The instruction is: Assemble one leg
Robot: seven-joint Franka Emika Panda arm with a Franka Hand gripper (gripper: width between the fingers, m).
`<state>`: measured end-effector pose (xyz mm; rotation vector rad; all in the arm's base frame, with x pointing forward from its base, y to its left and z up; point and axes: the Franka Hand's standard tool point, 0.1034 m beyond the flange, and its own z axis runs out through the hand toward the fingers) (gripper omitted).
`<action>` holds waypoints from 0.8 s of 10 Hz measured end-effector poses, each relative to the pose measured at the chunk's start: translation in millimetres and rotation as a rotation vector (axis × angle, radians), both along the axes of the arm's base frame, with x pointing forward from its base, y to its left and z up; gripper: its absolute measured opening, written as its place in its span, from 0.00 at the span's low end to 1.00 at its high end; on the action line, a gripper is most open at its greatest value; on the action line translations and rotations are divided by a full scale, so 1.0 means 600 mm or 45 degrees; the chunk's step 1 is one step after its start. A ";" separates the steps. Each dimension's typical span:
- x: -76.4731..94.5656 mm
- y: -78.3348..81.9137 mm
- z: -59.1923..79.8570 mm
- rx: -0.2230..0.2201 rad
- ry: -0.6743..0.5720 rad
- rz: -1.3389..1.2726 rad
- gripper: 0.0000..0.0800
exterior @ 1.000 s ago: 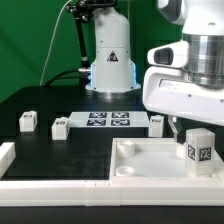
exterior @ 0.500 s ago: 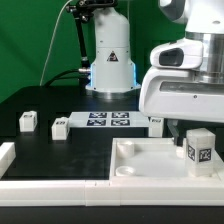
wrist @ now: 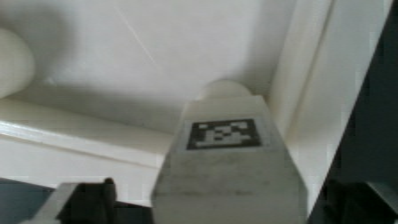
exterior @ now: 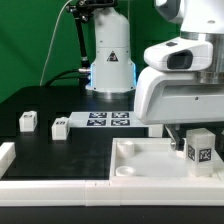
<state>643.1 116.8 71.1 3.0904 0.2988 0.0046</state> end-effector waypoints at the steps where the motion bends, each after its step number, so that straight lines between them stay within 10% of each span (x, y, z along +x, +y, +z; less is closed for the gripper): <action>1: 0.000 0.000 0.000 0.000 0.000 -0.003 0.47; 8: -0.002 -0.002 -0.003 0.011 -0.006 -0.424 0.36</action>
Offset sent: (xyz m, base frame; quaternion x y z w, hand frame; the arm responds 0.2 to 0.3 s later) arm 0.0000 0.0000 0.0000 0.0000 0.0000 0.0799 0.9968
